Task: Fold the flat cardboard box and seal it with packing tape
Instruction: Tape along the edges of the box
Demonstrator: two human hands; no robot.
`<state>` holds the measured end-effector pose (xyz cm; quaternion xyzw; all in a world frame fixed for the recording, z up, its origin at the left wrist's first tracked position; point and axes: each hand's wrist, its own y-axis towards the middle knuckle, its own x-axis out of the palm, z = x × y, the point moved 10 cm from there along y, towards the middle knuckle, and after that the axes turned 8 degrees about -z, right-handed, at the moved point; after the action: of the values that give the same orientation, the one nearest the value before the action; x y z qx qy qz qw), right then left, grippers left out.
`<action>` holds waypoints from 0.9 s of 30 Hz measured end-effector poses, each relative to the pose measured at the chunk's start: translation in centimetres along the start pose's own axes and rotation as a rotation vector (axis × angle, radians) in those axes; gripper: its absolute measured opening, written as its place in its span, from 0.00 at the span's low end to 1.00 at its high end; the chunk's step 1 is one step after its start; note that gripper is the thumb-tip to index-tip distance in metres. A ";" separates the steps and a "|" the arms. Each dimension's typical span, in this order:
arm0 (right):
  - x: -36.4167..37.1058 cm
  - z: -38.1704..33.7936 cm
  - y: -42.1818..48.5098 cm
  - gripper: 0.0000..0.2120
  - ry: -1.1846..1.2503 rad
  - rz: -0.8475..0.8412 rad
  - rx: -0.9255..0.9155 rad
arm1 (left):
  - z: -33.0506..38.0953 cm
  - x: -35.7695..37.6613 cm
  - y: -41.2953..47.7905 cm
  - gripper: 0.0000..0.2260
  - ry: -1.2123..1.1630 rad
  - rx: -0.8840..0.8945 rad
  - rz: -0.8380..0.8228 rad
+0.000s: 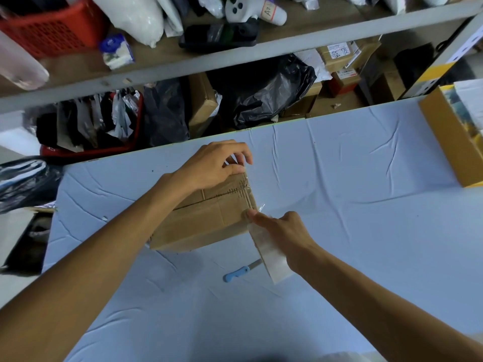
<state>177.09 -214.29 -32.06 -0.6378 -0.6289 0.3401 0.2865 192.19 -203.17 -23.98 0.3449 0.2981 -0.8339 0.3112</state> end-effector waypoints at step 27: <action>-0.3 0.5 -0.2 0.29 -0.097 0.043 0.003 | -0.1 0.1 2.1 0.08 -0.001 -0.131 -0.081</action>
<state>176.60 -214.64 -32.13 -0.6336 -0.6277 0.3774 0.2492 193.72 -204.48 -24.74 0.3109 0.3657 -0.8246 0.2992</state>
